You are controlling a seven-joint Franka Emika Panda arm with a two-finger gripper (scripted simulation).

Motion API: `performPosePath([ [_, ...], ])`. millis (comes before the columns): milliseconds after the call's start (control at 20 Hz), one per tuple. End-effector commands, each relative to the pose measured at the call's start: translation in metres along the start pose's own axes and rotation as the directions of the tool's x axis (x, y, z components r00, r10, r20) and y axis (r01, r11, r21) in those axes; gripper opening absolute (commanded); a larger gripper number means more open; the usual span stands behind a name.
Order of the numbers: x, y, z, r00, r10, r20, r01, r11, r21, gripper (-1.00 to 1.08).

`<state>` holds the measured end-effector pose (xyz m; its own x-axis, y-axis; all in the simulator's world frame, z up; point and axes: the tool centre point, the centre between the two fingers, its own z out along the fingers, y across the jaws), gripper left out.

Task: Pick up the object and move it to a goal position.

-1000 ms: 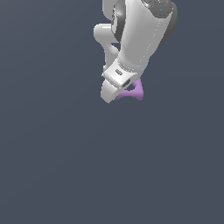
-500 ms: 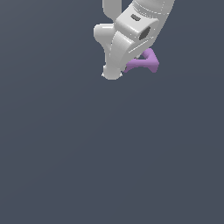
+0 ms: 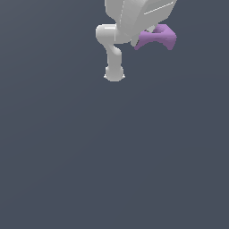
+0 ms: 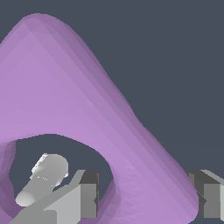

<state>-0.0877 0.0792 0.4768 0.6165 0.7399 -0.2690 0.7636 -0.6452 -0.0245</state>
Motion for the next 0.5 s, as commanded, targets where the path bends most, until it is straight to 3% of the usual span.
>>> performPosePath([
  [0, -0.002, -0.003, -0.011, 1.0, 0.001, 0.001, -0.001, 1.0, 0.001, -1.0],
  [450, -0.003, -0.006, -0.022, 1.0, 0.001, 0.001, -0.001, 1.0, 0.001, -1.0],
])
